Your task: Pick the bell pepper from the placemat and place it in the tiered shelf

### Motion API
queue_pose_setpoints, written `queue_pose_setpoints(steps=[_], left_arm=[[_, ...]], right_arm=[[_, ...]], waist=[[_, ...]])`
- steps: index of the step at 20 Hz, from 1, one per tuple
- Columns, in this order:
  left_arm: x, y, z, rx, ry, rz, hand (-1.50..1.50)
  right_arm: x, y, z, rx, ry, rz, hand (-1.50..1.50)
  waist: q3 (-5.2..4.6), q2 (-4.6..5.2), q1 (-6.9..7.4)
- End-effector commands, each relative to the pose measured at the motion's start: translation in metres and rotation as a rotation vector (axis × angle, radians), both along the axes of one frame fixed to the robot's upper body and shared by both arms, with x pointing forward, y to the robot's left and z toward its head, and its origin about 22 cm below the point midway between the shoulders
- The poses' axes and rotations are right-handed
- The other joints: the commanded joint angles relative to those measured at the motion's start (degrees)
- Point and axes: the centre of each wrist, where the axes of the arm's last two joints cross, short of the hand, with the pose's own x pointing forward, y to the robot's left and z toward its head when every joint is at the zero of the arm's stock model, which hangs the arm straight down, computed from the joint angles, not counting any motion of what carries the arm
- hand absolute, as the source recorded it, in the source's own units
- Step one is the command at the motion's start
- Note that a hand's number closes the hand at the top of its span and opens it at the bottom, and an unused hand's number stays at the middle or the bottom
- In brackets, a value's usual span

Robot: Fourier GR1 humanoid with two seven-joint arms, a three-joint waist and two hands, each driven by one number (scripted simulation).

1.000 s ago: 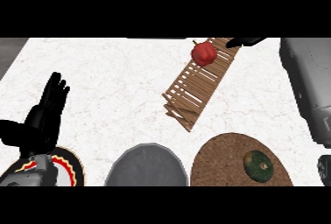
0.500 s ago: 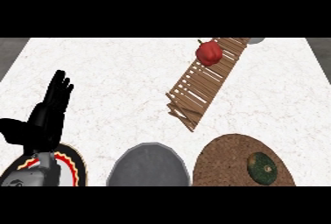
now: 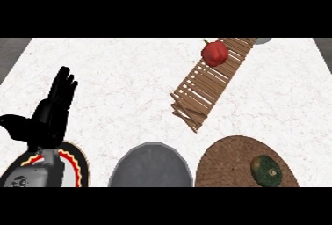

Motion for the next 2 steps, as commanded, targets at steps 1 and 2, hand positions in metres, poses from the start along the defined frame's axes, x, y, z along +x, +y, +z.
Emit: queue_pose_setpoints(steps=[1, 2], left_arm=[[-0.0011, 0.0009, -0.0012, 0.010, -0.006, -0.019, 0.00], [-0.0047, -0.0079, -0.0021, 0.013, -0.005, -0.027, 0.00]], right_arm=[[-0.0091, -0.0154, 0.0094, 0.011, -0.006, 0.005, -1.50], [-0.0116, -0.0190, 0.0122, 0.009, -0.006, 0.015, -1.50]], waist=[[0.02, 0.26, 0.95], [0.06, 0.24, 1.10]])
